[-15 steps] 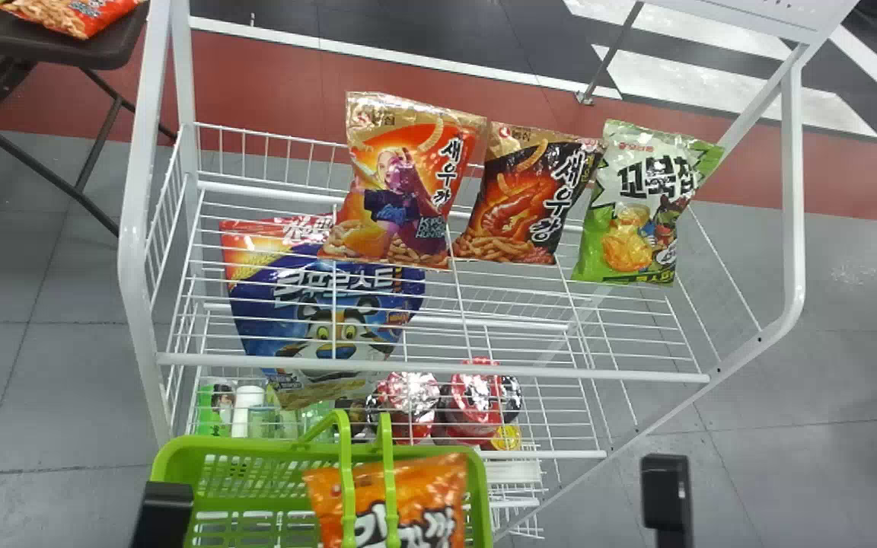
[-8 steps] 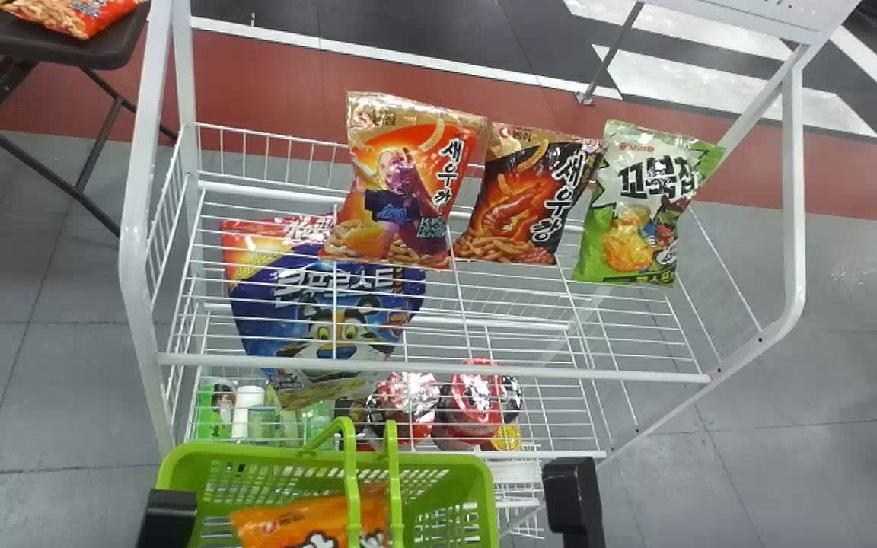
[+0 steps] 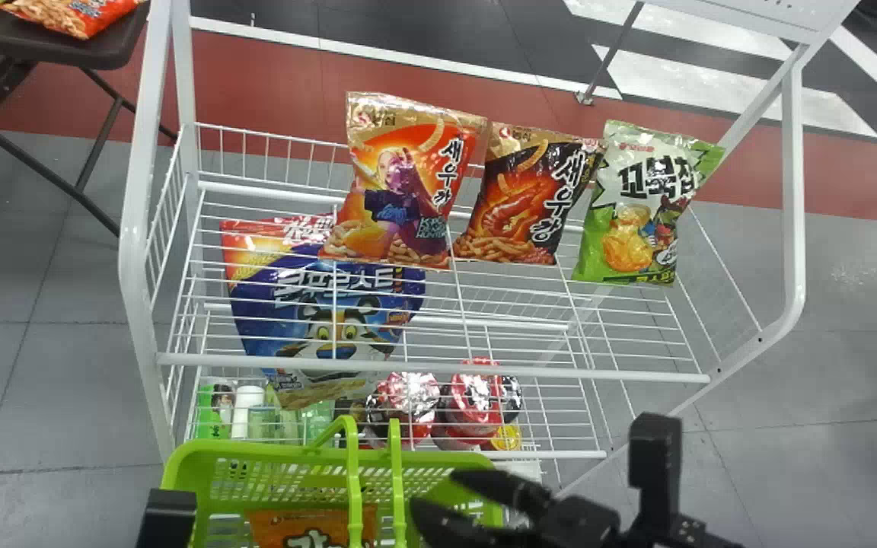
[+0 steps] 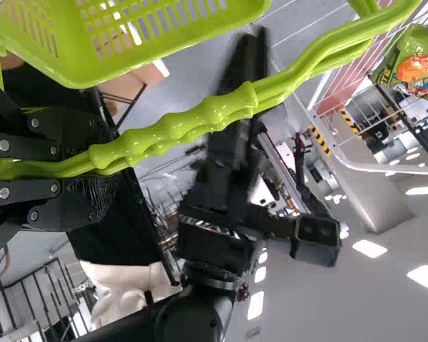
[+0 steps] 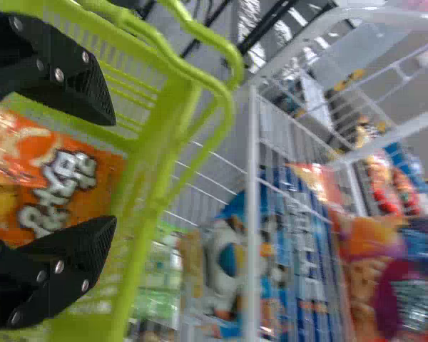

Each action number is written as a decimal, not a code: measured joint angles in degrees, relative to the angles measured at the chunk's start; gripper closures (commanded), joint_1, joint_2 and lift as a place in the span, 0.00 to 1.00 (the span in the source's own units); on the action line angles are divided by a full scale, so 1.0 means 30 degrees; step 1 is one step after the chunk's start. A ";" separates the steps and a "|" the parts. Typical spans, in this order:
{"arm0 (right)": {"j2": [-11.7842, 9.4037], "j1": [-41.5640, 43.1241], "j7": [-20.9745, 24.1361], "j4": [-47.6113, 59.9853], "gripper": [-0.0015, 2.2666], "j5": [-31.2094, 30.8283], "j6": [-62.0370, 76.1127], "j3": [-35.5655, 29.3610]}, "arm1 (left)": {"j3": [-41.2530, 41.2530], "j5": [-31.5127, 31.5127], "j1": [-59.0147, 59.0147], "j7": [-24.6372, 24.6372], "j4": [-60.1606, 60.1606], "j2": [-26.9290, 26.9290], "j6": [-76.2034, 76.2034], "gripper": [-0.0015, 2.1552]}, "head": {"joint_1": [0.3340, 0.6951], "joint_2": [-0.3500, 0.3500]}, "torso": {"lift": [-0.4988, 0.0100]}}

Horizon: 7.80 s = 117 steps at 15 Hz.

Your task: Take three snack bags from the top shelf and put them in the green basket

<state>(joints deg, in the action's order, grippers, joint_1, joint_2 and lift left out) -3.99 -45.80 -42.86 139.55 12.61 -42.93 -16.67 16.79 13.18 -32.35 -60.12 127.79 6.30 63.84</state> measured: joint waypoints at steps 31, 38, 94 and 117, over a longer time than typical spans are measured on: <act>0.0553 1.2057 0.9666 -1.0084 0.91 -0.4620 0.7466 0.6172 | -0.0180 0.0573 0.0461 0.0034 -0.0145 0.0210 0.2006 0.73 | 1.00 0.00 | 0.91; 0.0511 0.6927 0.6895 -0.2651 0.91 -0.5286 0.5787 0.5162 | -0.0285 0.0722 0.0738 0.1109 -0.0682 0.0118 0.1815 0.73 | 1.00 0.00 | 0.92; 0.1330 1.1506 0.8055 -1.0556 0.04 -0.1566 1.0952 -0.1704 | 0.0701 0.0500 0.0007 0.1676 -0.0670 0.0097 -0.0472 0.73 | 1.00 0.00 | 0.92; -0.0932 1.4978 0.8931 -1.7234 0.99 -0.2452 1.3381 -0.5030 | 0.1006 0.0469 0.0651 0.2069 -0.0777 0.0267 0.0680 0.73 | 1.00 0.00 | 0.92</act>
<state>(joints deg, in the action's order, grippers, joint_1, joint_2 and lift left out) -6.78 -0.87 -16.07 87.84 5.25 -2.79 -31.76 19.81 14.59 -30.40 -53.91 125.46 7.10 65.88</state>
